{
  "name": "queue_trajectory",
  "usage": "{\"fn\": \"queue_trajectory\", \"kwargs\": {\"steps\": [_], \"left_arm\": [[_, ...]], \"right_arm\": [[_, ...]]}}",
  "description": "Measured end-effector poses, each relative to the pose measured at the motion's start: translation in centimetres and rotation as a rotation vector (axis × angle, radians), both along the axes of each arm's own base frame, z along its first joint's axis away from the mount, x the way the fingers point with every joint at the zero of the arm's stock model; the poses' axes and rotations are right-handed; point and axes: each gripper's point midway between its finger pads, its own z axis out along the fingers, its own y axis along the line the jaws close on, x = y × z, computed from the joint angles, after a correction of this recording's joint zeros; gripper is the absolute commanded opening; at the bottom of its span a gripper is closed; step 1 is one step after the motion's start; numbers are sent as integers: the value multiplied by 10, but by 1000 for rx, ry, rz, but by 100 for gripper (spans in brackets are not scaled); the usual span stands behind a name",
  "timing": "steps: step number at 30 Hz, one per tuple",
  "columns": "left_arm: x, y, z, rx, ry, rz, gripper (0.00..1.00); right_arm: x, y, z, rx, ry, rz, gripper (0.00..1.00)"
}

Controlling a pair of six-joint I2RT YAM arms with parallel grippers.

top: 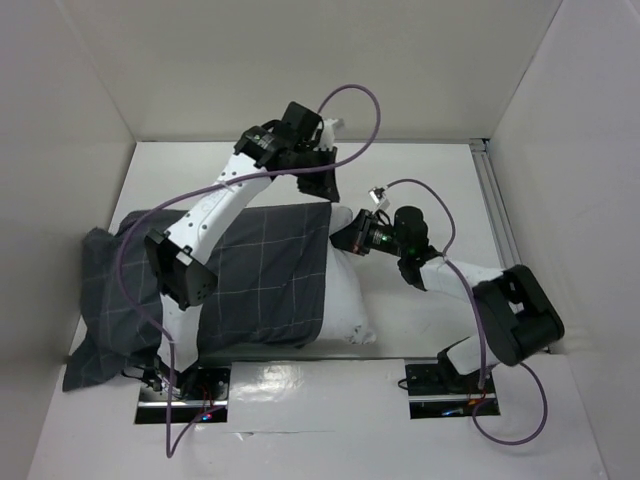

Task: Put the pillow into the pillowcase

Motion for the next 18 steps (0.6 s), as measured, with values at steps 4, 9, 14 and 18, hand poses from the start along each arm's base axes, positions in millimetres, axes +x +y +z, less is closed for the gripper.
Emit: {"fn": "queue_trajectory", "kwargs": {"steps": [4, 9, 14, 18], "left_arm": [[-23, -45, 16, -117, 25, -109, 0], [-25, -61, 31, -203, 30, -119, 0], [-10, -68, 28, -228, 1, -79, 18], [-2, -73, 9, -207, -22, -49, 83]], "right_arm": [[-5, 11, 29, 45, -100, -13, 0], [1, 17, 20, 118, -66, -38, 0], [-3, 6, 0, 151, 13, -99, 0], [7, -10, -8, 149, 51, -152, 0]]}}
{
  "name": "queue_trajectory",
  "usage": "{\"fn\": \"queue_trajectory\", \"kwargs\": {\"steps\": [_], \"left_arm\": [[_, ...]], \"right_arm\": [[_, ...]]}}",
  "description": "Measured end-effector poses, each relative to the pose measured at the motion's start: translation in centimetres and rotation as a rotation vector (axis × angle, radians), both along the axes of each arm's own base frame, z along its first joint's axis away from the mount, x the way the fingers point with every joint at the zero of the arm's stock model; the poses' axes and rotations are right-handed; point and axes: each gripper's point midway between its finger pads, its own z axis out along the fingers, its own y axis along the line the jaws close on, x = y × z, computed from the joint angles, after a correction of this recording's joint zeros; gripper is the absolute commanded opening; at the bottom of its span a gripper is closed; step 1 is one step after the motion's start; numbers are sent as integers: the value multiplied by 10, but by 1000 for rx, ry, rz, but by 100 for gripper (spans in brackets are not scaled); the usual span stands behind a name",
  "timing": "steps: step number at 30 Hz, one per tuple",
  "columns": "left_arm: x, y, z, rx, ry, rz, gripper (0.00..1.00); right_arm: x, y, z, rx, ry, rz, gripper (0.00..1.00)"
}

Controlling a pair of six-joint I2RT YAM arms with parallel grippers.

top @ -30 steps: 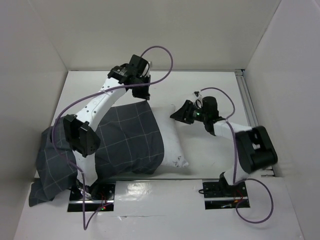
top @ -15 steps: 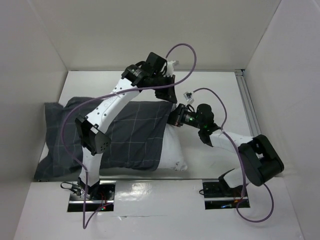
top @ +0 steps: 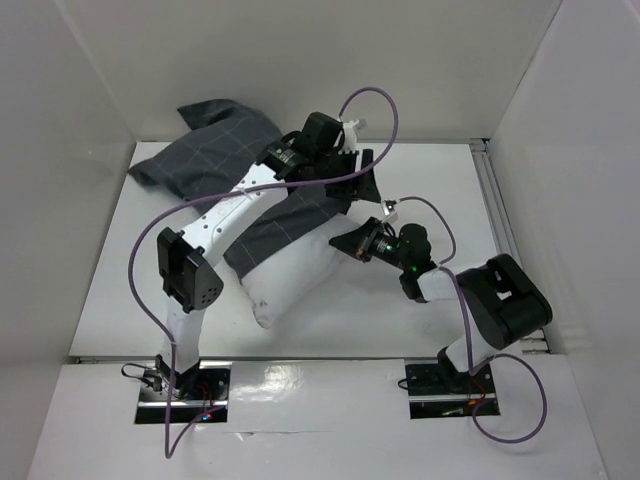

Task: Put the pillow into the pillowcase

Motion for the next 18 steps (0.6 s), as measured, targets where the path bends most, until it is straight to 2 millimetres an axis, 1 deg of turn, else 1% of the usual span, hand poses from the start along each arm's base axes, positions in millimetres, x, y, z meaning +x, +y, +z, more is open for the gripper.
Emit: {"fn": "queue_trajectory", "kwargs": {"steps": [1, 2, 4, 5, 6, 7, 8, 9, 11, 12, 13, 14, 15, 16, 17, 18], "left_arm": [[-1, -1, -1, 8, -9, -2, 84], [-4, -2, -2, 18, -22, -7, 84], [-12, 0, 1, 46, -58, -14, 86], [-16, 4, 2, 64, -74, -6, 86], [-21, 12, 5, 88, -101, 5, 86], [-29, 21, 8, 110, -118, 14, 85], [-37, 32, 13, 128, -141, 25, 77], [-43, 45, 21, 144, -170, 50, 69], [-53, 76, 41, 163, -242, 116, 49], [-57, 91, 51, 167, -275, 154, 39], [-61, 112, 61, 176, -327, 209, 30], [-62, 127, 67, 182, -363, 256, 33], [-72, 147, 66, 194, -380, 294, 42], [-76, 165, 60, 212, -394, 346, 56], [-84, 184, 43, 244, -378, 401, 77], [-89, 197, 26, 276, -365, 429, 88]], "right_arm": [[3, -4, -2, -5, 9, -11, 0], [6, -9, -6, -14, 22, -25, 4], [15, -21, -12, -37, 56, -64, 21], [22, -28, -12, -53, 63, -88, 25], [30, -36, -12, -73, 66, -112, 36], [37, -41, -9, -87, 66, -127, 44], [47, -47, -5, -108, 65, -144, 55], [54, -52, -1, -123, 62, -156, 72], [67, -63, 11, -152, 44, -173, 81], [71, -70, 16, -171, 31, -186, 84], [72, -76, 22, -192, 20, -198, 86], [70, -82, 25, -208, 17, -208, 88], [65, -88, 29, -230, 8, -219, 88], [59, -91, 34, -247, 1, -219, 89], [50, -94, 42, -265, -14, -219, 91], [43, -95, 48, -274, -30, -218, 92]]}}
